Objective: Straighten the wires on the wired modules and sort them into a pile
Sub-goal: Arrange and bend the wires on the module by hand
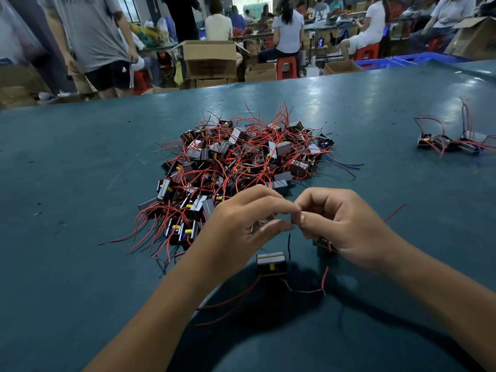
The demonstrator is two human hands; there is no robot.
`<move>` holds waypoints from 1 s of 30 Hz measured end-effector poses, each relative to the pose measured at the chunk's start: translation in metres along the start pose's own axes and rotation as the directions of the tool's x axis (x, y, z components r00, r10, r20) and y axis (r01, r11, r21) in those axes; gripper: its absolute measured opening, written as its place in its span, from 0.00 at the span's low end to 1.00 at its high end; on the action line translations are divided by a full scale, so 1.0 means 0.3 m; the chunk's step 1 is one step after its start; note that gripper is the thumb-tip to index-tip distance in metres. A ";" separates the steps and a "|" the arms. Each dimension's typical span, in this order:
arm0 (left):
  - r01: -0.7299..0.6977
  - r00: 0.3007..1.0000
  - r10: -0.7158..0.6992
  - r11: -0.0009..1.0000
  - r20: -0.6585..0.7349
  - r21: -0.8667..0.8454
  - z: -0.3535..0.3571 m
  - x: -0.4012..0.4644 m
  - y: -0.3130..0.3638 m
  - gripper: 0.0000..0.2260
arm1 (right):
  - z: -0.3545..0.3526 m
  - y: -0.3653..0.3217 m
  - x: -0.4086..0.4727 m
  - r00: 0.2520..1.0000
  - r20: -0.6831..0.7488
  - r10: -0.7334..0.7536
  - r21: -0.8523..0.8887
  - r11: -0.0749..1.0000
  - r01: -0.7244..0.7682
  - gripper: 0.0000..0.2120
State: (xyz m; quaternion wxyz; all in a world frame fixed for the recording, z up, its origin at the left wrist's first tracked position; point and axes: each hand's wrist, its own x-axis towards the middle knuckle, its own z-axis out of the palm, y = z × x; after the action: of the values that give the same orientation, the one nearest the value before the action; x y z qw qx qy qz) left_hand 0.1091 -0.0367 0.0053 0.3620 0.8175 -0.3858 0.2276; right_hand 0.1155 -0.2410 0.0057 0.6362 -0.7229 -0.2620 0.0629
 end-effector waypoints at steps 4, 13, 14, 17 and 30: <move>-0.060 0.998 0.059 0.998 0.010 0.028 -0.011 -0.004 -0.013 0.08 | -0.004 -0.003 -0.002 0.998 0.062 -0.004 -0.017 1.000 0.005 0.03; -0.118 0.992 0.116 0.992 0.044 0.038 -0.029 -0.005 -0.007 0.06 | -0.013 -0.006 -0.005 0.985 0.172 0.029 0.052 0.998 -0.039 0.03; -0.122 0.992 0.120 0.992 0.040 0.043 -0.027 -0.004 -0.007 0.05 | -0.012 -0.006 -0.006 0.985 0.170 0.027 0.052 0.998 -0.036 0.03; -0.115 0.993 0.114 0.992 0.019 0.052 -0.022 -0.003 -0.007 0.03 | -0.009 -0.008 -0.005 0.989 0.147 0.012 0.049 0.999 -0.019 0.04; -0.092 0.991 0.074 0.981 0.110 0.172 -0.007 0.001 0.017 0.09 | -0.009 -0.011 -0.010 0.987 0.159 -0.023 -0.027 0.999 0.028 0.03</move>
State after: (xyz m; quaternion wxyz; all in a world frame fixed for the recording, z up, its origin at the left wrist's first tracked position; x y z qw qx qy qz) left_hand 0.1051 -0.0374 0.0091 0.2576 0.8403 -0.4161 0.2333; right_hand 0.1131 -0.2445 0.0087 0.6033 -0.7215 -0.3219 0.1084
